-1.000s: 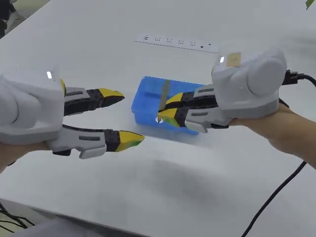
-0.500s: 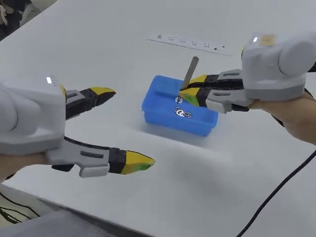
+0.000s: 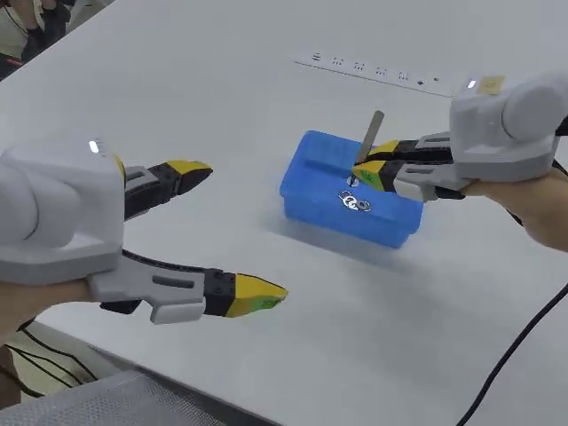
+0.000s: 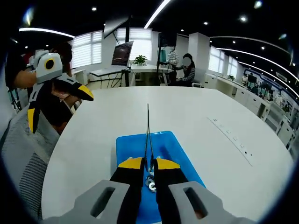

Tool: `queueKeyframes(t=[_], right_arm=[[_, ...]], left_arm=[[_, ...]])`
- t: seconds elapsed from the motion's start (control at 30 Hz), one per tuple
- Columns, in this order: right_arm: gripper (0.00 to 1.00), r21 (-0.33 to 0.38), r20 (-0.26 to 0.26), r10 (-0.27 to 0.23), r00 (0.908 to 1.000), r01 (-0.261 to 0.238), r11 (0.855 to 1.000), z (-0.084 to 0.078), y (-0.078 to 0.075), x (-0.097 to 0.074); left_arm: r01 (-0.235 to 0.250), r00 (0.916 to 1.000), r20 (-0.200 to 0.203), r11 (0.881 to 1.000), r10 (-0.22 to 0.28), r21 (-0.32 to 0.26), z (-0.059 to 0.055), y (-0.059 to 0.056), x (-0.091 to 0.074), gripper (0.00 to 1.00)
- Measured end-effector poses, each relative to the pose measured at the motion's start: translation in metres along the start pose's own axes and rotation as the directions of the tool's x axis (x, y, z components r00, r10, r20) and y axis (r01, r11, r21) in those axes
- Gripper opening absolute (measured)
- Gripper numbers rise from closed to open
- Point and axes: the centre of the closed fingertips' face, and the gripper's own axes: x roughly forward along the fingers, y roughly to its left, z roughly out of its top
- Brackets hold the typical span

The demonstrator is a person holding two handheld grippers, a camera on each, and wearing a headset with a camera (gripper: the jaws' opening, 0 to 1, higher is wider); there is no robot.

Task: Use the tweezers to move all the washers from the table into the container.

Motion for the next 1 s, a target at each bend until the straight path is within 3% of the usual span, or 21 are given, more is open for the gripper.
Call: queueKeyframes(t=[0.37,0.87,1.0], right_arm=[[0.09,0.026,-0.026,-0.005,0.9997,0.006,1.000,-0.017,-0.004,0.003],[0.10,0.100,-0.003,-0.011,0.9999,0.011,0.995,-0.020,-0.007,0.001],[0.10,0.091,-0.011,-0.013,0.9999,0.014,0.996,-0.022,-0.007,0.001]], left_arm=[[0.001,0.9998,-0.019,1.000,-0.001,-0.020,-0.005,-0.003,0.005,1.00],[0.008,0.9994,-0.033,1.000,-0.008,-0.018,-0.006,-0.007,0.007,1.00],[0.011,0.9992,-0.039,1.000,-0.012,-0.018,-0.007,-0.008,0.006,1.00]])
